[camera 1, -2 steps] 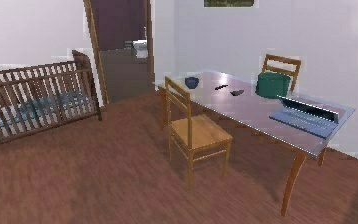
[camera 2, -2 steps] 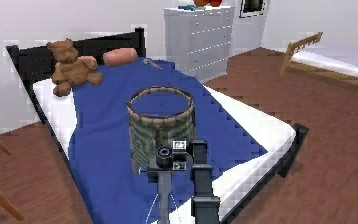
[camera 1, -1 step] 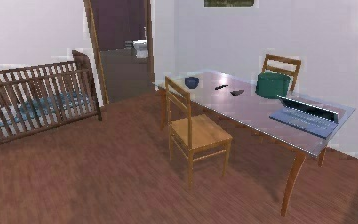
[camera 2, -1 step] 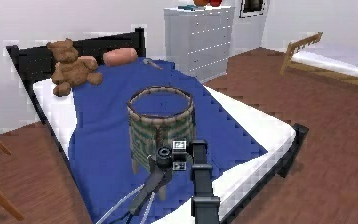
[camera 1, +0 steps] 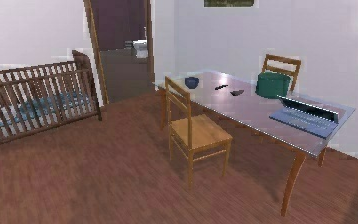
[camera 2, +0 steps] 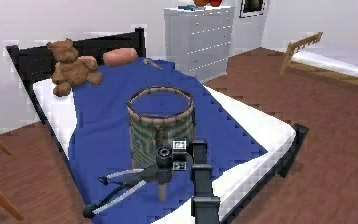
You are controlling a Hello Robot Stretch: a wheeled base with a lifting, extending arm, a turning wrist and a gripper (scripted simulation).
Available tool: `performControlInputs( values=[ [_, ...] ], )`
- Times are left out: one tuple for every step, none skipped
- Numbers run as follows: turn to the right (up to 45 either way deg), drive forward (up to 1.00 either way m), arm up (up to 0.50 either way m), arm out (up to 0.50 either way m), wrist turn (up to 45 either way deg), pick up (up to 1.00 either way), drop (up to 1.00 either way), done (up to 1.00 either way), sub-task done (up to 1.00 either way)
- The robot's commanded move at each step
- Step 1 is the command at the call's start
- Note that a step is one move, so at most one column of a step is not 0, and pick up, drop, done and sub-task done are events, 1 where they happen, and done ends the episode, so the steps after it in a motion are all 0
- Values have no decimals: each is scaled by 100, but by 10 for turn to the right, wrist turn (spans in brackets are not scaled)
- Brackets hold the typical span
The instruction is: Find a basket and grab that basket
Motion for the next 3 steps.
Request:
performControlInputs(
  values=[
    [0, 0, 0, 0, 450, 0, 0, 0, 0],
    [0, 0, 0, 0, 300, 0, 0, 0, 0],
    [0, 0, 0, 0, 0, 100, 0, 0, 0]
  ],
)
